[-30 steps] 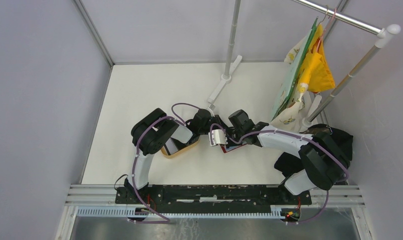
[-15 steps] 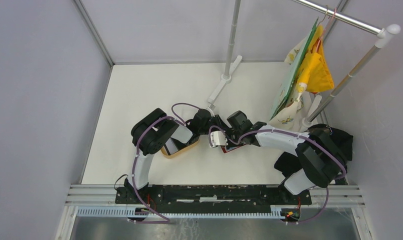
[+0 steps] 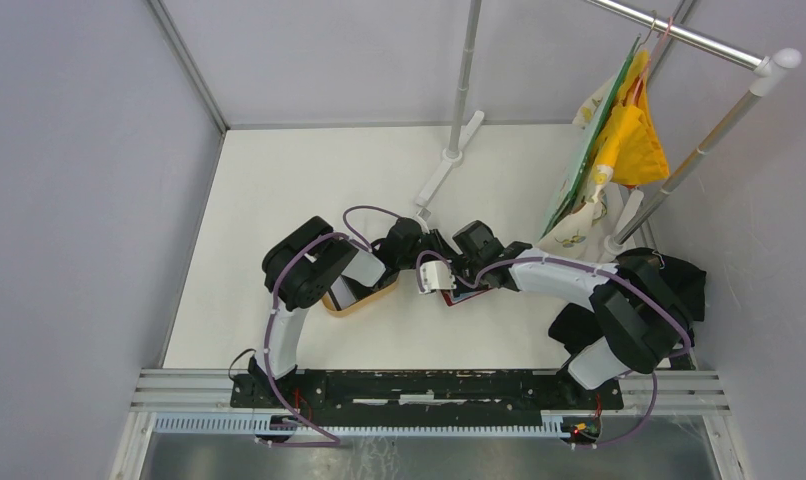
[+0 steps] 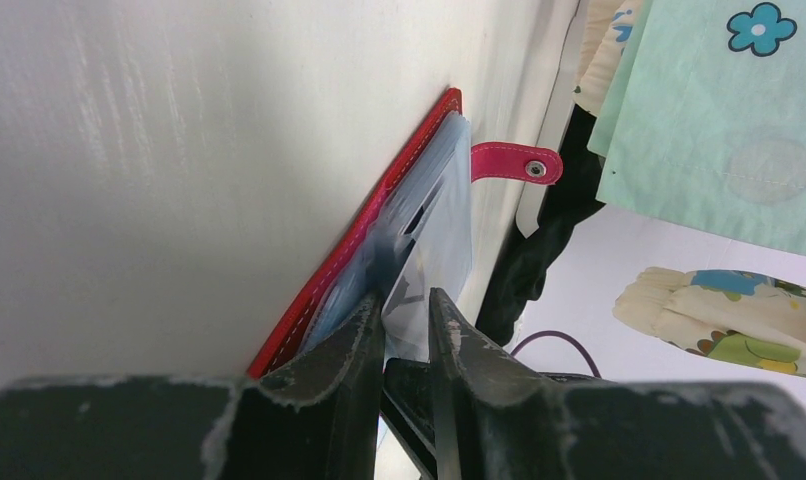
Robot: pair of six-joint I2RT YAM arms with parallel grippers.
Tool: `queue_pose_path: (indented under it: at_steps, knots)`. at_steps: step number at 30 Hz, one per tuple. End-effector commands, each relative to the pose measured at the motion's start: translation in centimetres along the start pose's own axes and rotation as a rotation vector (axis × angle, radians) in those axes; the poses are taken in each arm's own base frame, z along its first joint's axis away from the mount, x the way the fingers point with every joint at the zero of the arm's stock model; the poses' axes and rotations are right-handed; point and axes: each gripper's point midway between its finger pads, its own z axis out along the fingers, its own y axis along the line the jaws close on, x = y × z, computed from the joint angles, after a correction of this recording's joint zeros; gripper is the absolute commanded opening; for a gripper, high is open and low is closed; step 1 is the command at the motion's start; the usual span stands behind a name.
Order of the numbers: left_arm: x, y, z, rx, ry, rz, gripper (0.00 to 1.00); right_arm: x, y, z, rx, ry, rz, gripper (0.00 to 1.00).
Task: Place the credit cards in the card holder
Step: Insert the credit card into the card holder.
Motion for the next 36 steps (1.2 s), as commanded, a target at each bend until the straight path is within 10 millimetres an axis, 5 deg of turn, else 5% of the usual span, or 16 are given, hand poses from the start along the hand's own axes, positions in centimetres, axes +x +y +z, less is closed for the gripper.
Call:
queue_pose_path:
  at_steps: [1, 36]
  knots:
    - [0.1, 1.3, 0.3, -0.017, 0.008, 0.032, 0.31, -0.2, -2.2, -0.8, 0.060, 0.023, -0.007, 0.20]
    - [-0.3, 0.2, -0.5, 0.002, -0.008, 0.069, 0.38, 2.6, -4.0, -2.3, 0.098, 0.067, 0.083, 0.21]
